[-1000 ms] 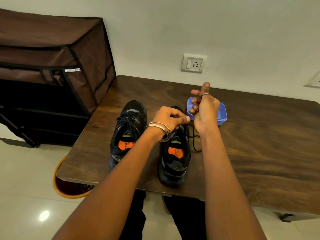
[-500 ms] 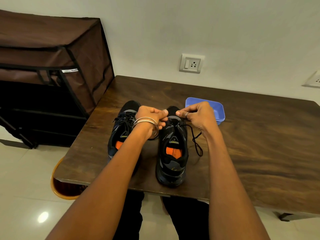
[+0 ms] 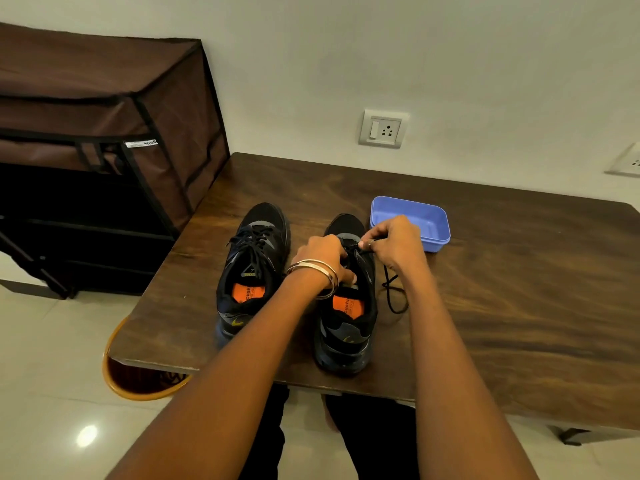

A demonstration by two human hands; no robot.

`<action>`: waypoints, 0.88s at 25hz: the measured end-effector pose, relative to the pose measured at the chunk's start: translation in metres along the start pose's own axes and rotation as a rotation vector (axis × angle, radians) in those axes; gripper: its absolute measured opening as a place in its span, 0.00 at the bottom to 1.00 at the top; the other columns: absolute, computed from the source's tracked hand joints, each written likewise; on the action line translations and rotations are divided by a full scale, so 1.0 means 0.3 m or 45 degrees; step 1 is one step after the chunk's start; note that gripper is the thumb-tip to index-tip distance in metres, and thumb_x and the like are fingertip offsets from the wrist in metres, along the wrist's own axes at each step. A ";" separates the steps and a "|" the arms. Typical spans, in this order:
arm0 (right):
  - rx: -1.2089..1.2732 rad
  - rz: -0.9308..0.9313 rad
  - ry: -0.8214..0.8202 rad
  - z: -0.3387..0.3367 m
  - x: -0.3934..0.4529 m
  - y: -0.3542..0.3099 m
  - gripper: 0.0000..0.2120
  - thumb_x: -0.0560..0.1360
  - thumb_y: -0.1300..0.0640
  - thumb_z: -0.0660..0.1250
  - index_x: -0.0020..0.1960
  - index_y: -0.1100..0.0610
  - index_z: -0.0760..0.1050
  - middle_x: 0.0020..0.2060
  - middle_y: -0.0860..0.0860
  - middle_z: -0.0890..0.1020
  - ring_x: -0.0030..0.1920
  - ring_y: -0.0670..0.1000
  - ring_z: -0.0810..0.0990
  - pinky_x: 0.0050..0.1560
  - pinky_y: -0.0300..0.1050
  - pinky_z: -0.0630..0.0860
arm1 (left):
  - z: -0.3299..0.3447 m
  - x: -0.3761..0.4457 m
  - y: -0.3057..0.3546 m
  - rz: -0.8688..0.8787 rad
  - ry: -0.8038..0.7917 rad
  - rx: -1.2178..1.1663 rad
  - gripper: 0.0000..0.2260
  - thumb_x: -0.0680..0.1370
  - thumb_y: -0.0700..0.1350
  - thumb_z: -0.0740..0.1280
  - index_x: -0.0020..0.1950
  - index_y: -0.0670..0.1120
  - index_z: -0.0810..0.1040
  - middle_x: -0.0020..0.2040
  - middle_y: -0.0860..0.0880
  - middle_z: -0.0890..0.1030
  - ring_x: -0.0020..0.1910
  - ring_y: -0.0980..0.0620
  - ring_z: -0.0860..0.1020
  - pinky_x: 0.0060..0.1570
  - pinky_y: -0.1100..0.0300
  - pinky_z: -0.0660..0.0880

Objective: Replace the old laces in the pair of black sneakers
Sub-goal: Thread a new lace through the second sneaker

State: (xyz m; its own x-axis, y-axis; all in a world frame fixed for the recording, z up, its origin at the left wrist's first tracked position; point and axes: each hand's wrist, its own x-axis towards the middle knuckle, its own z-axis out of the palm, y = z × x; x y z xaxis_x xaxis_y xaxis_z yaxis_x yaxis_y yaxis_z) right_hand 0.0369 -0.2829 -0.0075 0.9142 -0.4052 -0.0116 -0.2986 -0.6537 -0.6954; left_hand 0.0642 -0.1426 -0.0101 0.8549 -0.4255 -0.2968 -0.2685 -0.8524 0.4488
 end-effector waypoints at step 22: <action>-0.302 -0.138 -0.154 0.102 0.011 -0.004 0.08 0.72 0.66 0.68 0.39 0.60 0.85 0.39 0.56 0.85 0.43 0.54 0.83 0.46 0.49 0.82 | 0.011 0.039 -0.085 -0.238 0.173 -0.609 0.08 0.71 0.41 0.71 0.46 0.52 0.86 0.46 0.46 0.84 0.44 0.43 0.82 0.42 0.47 0.82</action>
State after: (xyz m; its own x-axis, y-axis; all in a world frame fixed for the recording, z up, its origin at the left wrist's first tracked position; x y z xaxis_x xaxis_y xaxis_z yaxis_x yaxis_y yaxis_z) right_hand 0.0487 -0.2638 -0.0287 0.9661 -0.2547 -0.0420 -0.2399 -0.8260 -0.5100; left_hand 0.0796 -0.1267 -0.0279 0.9272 -0.2092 -0.3105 0.0993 -0.6622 0.7427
